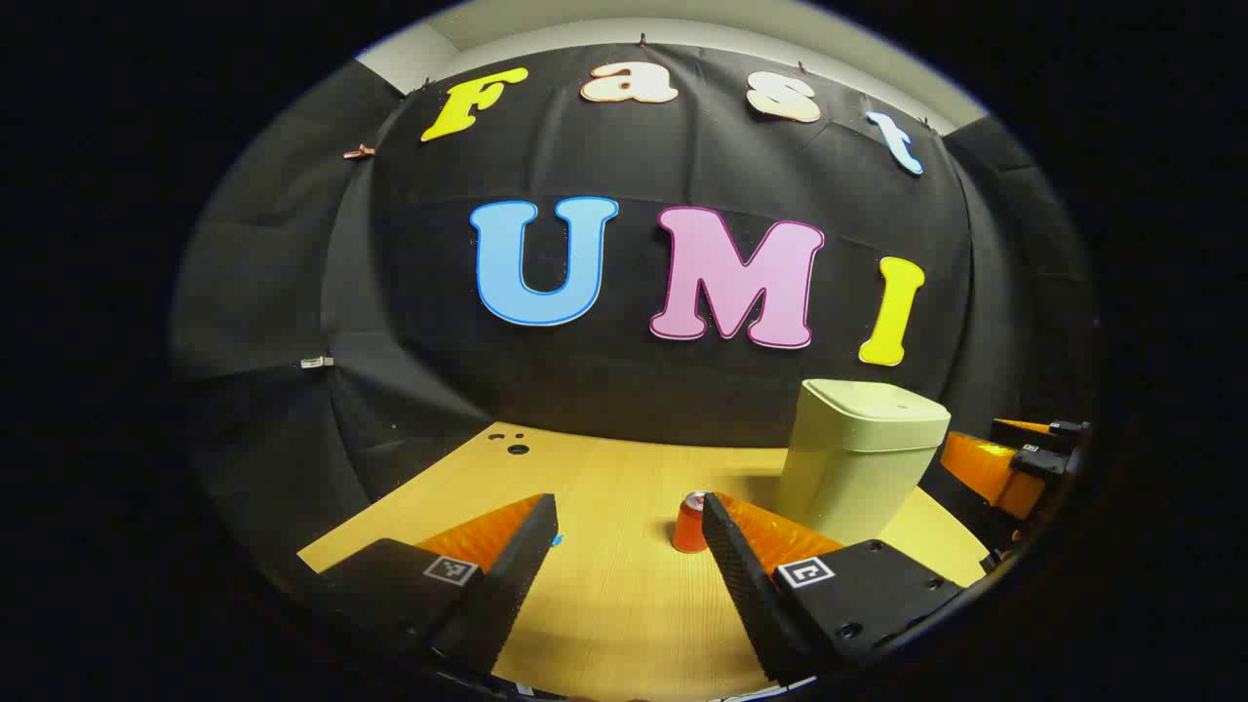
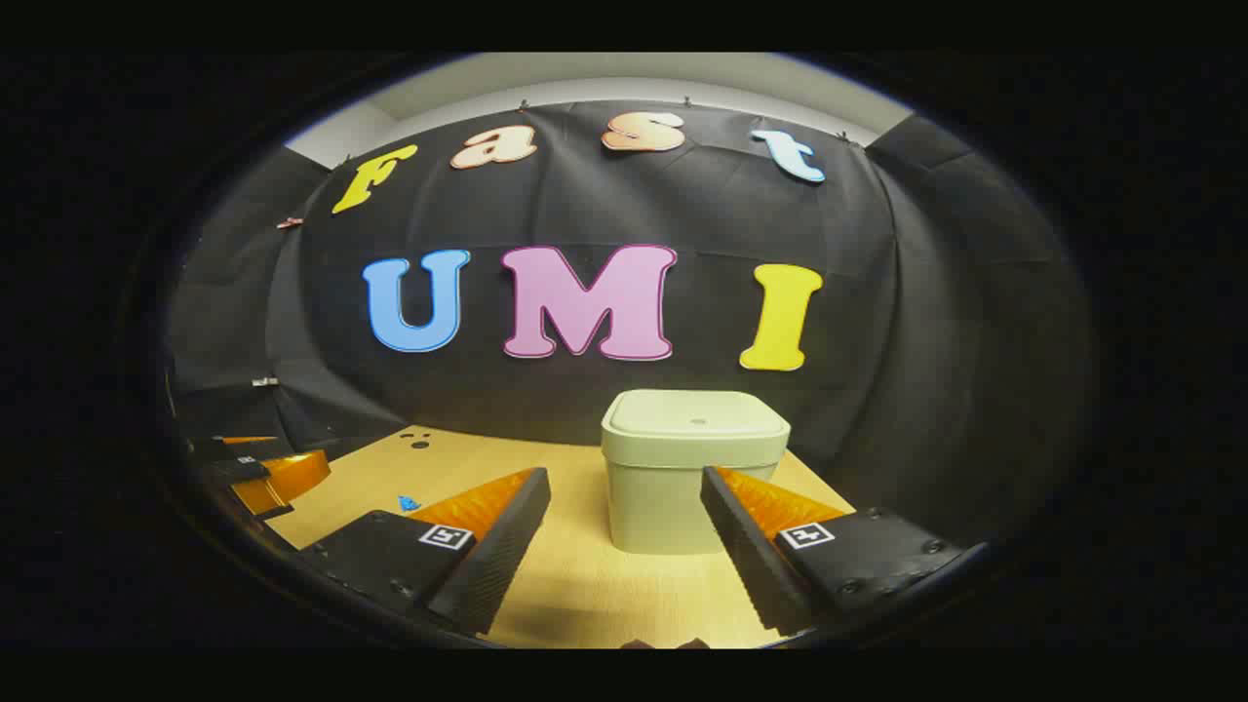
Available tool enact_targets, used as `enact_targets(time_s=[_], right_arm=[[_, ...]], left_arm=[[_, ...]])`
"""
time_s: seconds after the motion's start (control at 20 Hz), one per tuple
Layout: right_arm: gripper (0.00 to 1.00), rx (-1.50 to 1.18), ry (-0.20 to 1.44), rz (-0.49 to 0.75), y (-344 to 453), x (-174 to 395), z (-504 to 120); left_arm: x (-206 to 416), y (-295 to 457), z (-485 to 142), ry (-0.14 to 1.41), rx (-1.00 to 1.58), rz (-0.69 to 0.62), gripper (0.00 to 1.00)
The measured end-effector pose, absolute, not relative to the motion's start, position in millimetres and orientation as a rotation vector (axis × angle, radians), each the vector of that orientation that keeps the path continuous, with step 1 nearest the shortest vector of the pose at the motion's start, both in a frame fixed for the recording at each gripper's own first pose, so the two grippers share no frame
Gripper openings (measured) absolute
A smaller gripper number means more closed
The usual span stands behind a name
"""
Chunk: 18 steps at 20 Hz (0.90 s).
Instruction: Press the lid of the desktop garbage bin to open it, pick up the crumpled paper on the desktop and throw it into the bin, then pick up the pop can on the desktop and drop it into the bin, and finally close the garbage bin lid.
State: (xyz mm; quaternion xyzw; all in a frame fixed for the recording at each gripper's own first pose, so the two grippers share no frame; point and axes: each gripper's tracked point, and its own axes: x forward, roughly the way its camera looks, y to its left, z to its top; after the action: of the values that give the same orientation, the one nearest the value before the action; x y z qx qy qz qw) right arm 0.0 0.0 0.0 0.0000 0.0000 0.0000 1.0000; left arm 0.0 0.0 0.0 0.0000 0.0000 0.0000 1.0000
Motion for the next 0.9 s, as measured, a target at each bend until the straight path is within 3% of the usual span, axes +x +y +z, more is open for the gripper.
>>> enact_targets(time_s=[0.9], right_arm=[[0.98, 0.018, 0.042, -0.027, -26.6, 20.3, -15.5]], left_arm=[[29.9, -34.4, -11.1, 0.025, 0.055, -0.043, 0.95]])
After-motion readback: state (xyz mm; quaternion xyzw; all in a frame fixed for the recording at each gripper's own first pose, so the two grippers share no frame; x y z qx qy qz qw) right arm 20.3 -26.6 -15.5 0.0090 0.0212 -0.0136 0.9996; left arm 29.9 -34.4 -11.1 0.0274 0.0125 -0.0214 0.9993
